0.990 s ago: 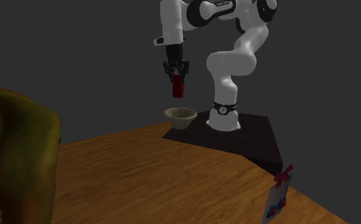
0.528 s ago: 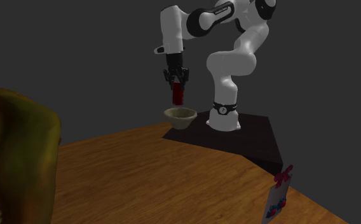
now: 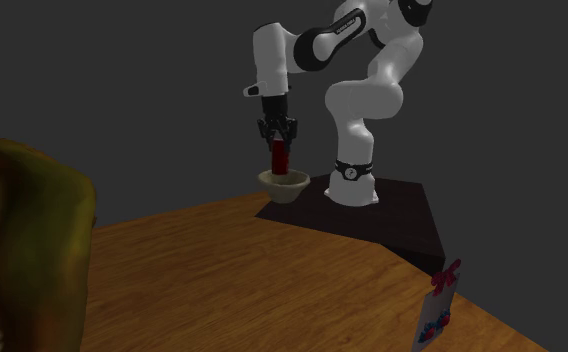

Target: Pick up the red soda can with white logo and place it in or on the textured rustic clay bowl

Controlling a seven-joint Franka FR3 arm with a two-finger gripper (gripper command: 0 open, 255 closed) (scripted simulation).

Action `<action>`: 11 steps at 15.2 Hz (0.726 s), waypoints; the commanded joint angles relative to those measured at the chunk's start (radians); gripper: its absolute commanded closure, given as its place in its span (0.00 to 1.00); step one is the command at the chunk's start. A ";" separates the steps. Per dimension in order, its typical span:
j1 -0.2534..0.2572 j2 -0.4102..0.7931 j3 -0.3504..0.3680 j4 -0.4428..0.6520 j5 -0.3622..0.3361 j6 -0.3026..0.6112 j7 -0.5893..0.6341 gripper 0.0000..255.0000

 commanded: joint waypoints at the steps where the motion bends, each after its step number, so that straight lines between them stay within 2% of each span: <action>1: 0.000 0.001 -0.001 -0.001 -0.001 0.002 0.000 1.00; 5: 0.000 0.001 -0.001 -0.001 -0.001 0.002 0.000 1.00; 6: 0.000 0.001 -0.001 -0.001 -0.001 0.002 0.000 0.00; 11: 0.000 0.001 -0.001 -0.001 -0.001 0.002 0.000 0.00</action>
